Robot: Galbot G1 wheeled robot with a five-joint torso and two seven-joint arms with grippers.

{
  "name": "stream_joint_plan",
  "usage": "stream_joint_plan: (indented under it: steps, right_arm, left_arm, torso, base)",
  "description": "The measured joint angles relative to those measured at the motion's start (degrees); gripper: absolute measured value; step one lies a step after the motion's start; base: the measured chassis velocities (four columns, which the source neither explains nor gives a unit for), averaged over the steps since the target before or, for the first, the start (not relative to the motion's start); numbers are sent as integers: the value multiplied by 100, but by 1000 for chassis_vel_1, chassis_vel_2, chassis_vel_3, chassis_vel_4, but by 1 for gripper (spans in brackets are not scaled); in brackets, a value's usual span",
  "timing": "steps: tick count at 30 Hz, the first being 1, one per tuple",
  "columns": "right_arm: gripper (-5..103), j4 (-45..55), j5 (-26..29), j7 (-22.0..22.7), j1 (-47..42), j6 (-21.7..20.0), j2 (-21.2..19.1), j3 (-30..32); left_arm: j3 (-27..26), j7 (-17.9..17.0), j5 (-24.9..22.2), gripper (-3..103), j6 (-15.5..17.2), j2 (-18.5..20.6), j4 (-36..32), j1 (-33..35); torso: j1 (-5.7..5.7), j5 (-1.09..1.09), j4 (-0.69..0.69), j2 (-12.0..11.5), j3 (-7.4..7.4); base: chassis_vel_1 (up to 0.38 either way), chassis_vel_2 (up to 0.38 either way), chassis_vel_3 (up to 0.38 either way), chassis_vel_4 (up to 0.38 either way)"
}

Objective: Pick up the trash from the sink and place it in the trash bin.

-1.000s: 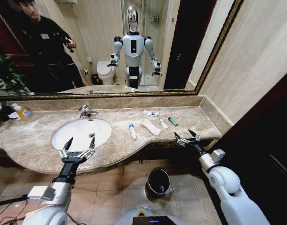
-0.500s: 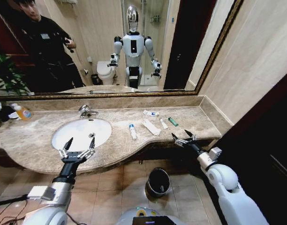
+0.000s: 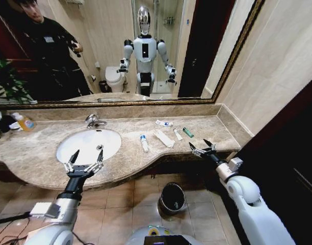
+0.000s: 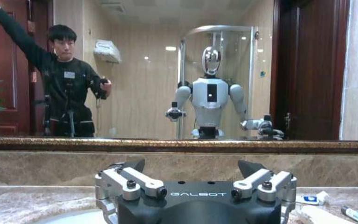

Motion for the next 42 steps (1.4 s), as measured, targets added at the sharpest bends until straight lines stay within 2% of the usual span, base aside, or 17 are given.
stream_joint_plan:
  steps: [7, 15, 21, 26, 29, 35, 42]
  right_arm:
    - [100, -377, -21, -43, 439, -59, -175, -101]
    - [100, -1143, -19, -296, 1035, -61, -437, -262]
    - [100, -1466, -27, -347, 1373, -109, -477, -439]
    - [100, -1752, -40, -391, 1728, -296, -548, -726]
    - [100, -1941, -40, -648, 2068, -689, -634, -905]
    - [100, -2226, -24, -741, 2617, -1018, -729, -1226]
    - [100, -2747, -45, -660, 3240, -1019, -765, -1705]
  left_arm:
    - [0, 0, 0, 100, 0, 0, 0, 0]
    - [0, 0, 0, 100, 0, 0, 0, 0]
    - [0, 0, 0, 100, 0, 0, 0, 0]
    - [0, 0, 0, 100, 0, 0, 0, 0]
    - [0, 0, 0, 100, 0, 0, 0, 0]
    - [0, 0, 0, 100, 0, 0, 0, 0]
    - [0, 0, 0, 100, 0, 0, 0, 0]
  torso:
    - [0, 0, 0, 0, 0]
    - [0, 0, 0, 0, 0]
    - [0, -1, 0, 0, 0]
    - [0, -2, 0, 0, 0]
    - [0, -1, 0, 0, 0]
    - [0, -3, 0, 0, 0]
    - [0, -1, 0, 0, 0]
  base:
    - [0, 0, 0, 0]
    - [0, 0, 0, 0]
    - [0, 0, 0, 0]
    - [0, 0, 0, 0]
    - [0, 0, 0, 0]
    - [0, 0, 0, 0]
    - [0, 0, 0, 0]
